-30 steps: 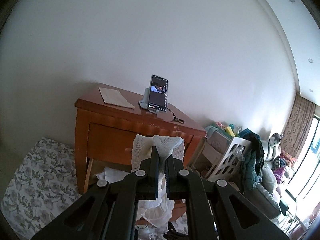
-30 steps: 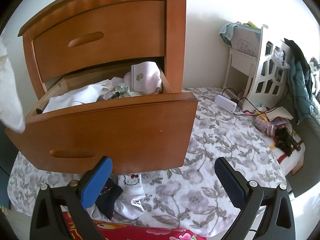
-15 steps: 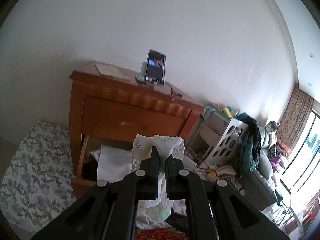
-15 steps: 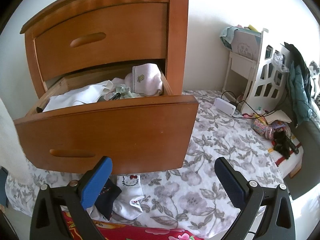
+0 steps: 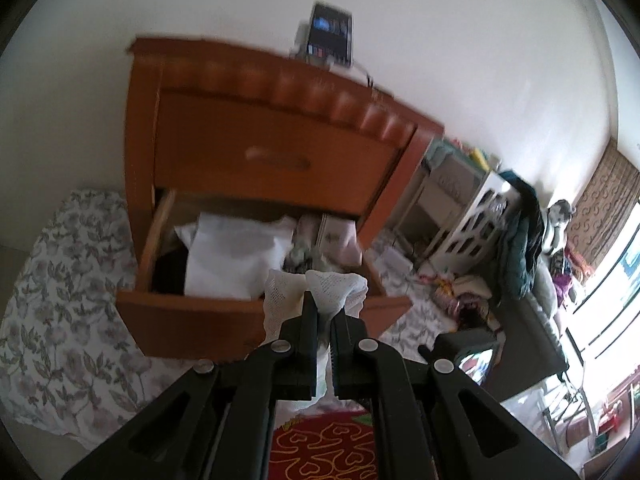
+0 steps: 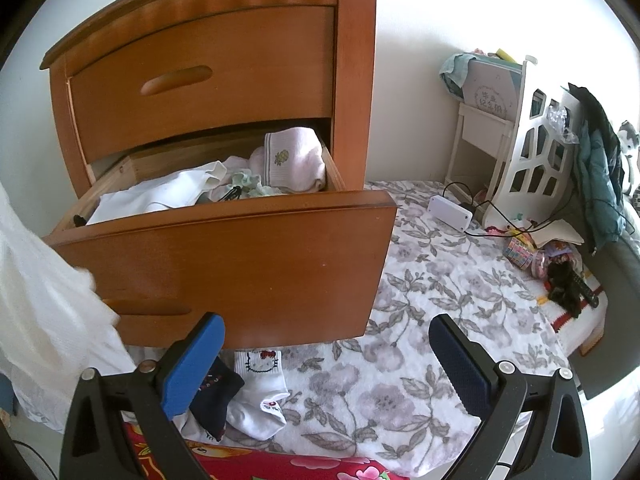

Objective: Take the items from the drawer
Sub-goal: 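Lower the white lace cloth onto the bed and open the left gripper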

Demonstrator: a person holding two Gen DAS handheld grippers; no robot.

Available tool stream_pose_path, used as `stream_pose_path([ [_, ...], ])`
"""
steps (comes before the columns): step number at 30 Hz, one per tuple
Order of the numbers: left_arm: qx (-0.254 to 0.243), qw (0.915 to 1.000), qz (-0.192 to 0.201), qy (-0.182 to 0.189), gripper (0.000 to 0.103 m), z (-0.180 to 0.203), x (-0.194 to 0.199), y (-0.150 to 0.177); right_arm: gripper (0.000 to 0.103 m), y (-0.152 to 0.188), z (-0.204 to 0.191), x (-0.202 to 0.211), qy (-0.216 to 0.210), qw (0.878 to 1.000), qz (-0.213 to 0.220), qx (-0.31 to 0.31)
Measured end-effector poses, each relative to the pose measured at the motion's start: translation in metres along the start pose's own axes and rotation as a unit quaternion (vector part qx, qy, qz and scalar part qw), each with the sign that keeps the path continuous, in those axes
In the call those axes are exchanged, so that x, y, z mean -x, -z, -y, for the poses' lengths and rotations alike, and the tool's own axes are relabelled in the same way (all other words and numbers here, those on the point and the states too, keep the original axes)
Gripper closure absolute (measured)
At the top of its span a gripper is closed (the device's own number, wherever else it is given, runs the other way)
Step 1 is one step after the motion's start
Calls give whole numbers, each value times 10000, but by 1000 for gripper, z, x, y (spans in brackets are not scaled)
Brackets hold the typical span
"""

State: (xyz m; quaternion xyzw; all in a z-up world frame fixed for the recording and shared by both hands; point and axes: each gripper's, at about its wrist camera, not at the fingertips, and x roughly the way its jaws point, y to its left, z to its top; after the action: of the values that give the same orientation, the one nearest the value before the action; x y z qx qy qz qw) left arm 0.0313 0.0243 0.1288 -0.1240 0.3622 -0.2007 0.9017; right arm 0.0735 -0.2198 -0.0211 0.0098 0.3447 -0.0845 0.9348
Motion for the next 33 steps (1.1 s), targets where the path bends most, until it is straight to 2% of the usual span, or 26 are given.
stream_pose_path([
  [5,-63,9984,-554,-41,98,-3,-39,17,0,0,0,0,0,10000,1,0],
  [10,-70,9955,-926,-194,98,-8,-68,34,0,0,0,-1,-5,10000,-9,-1],
  [17,-8,9893,-1382,-465,98,-19,-105,56,0,0,0,-1,-8,10000,-10,-5],
  [22,175,9842,-1685,-505,98,-30,-129,72,0,0,0,-1,-12,10000,-16,-7],
  [33,296,9716,-2160,-920,98,-50,-165,98,0,1,-1,-3,-26,10000,-30,-21],
])
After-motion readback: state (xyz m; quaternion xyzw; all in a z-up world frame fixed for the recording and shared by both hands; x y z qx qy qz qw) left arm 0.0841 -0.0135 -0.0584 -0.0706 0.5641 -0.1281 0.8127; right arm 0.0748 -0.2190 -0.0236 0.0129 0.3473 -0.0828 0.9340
